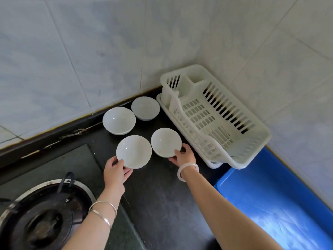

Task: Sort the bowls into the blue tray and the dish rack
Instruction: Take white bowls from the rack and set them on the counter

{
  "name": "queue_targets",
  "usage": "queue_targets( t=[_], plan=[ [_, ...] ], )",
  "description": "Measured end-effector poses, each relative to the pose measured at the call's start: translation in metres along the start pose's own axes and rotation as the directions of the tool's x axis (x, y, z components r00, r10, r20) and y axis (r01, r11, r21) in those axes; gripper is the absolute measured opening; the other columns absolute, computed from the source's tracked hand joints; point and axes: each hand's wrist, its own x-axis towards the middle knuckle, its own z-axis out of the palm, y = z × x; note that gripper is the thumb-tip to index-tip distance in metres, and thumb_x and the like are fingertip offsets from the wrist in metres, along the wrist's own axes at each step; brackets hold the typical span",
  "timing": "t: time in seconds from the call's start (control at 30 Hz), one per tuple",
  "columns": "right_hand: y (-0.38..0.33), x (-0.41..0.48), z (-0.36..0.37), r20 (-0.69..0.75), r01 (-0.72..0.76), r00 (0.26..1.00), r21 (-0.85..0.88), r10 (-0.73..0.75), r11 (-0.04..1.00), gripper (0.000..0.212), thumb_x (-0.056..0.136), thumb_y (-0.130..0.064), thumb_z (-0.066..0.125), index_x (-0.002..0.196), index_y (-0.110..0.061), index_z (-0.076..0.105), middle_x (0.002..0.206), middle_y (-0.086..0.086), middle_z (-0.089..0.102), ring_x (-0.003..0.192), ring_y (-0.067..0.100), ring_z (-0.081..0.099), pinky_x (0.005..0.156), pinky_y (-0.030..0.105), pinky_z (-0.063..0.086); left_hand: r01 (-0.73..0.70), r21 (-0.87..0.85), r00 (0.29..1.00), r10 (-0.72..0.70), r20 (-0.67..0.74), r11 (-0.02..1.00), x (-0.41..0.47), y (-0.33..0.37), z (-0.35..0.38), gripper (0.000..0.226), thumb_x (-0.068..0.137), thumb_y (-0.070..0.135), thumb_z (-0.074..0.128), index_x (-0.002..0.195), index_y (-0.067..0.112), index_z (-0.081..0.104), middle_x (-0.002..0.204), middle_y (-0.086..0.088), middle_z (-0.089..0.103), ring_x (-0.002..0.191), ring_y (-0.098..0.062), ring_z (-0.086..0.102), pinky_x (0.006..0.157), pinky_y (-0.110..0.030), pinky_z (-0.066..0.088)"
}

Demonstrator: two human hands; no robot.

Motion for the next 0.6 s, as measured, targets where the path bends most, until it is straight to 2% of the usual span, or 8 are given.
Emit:
queue_targets(
  t=[0.1, 0.23, 0.33, 0.47, 0.6],
  plan=[
    [0.009, -0.004, 0.002, 0.040, -0.049, 0.998, 0.173, 0.042, 0.984, 0.057, 0.085, 0.000, 0.059, 0.136, -0.021, 0.042, 0.102, 0.002, 0.053, 0.092, 0.024, 0.060, 0.086, 0.045, 0.056, 0.001, -0.042, 1.000, -0.001, -0.013, 0.999, -0.003, -0.002, 0.005, 0.036, 0.093, 0.008, 0.050, 0.127, 0.017, 0.049, 0.113, -0.005, 0.054, 0.102, -0.032, 0.062, 0.077, -0.036, 0.054],
    [0.003, -0.002, 0.011, 0.042, -0.064, 0.998, 0.275, 0.054, 0.959, 0.057, 0.085, 0.002, 0.059, 0.135, -0.020, 0.044, 0.116, 0.009, 0.056, 0.100, 0.030, 0.062, 0.084, 0.040, 0.057, 0.009, -0.110, 1.000, -0.012, -0.022, 0.994, -0.006, -0.001, 0.013, 0.034, 0.094, 0.009, 0.050, 0.127, 0.018, 0.048, 0.112, -0.004, 0.053, 0.104, -0.031, 0.063, 0.075, -0.034, 0.054],
    [-0.005, 0.002, 0.018, 0.045, -0.064, 0.998, 0.277, 0.054, 0.959, 0.057, 0.085, 0.002, 0.059, 0.135, -0.020, 0.044, 0.126, 0.014, 0.055, 0.105, 0.034, 0.062, 0.085, 0.042, 0.056, 0.020, -0.149, 1.000, -0.023, -0.017, 0.989, -0.006, 0.001, 0.018, 0.033, 0.094, 0.009, 0.049, 0.126, 0.017, 0.048, 0.114, -0.004, 0.054, 0.105, -0.031, 0.063, 0.073, -0.033, 0.053],
    [-0.015, 0.008, 0.026, 0.063, -0.067, 0.997, 0.302, 0.050, 0.951, 0.054, 0.085, 0.002, 0.057, 0.133, -0.019, 0.046, 0.127, 0.016, 0.055, 0.102, 0.033, 0.064, 0.075, 0.034, 0.057, 0.028, -0.158, 0.999, -0.031, -0.017, 0.987, -0.005, 0.002, 0.020, 0.030, 0.094, 0.010, 0.049, 0.123, 0.019, 0.049, 0.115, -0.005, 0.055, 0.104, -0.031, 0.063, 0.072, -0.033, 0.053],
    [-0.022, 0.013, 0.035, 0.071, -0.078, 0.996, 0.294, 0.060, 0.953, 0.054, 0.086, 0.001, 0.057, 0.135, -0.020, 0.044, 0.129, 0.015, 0.054, 0.105, 0.034, 0.063, 0.077, 0.035, 0.058, 0.029, -0.154, 1.000, -0.030, -0.005, 0.988, -0.004, 0.001, 0.019, 0.031, 0.094, 0.011, 0.050, 0.124, 0.020, 0.049, 0.116, -0.005, 0.056, 0.105, -0.030, 0.063, 0.075, -0.034, 0.054]
  ],
)
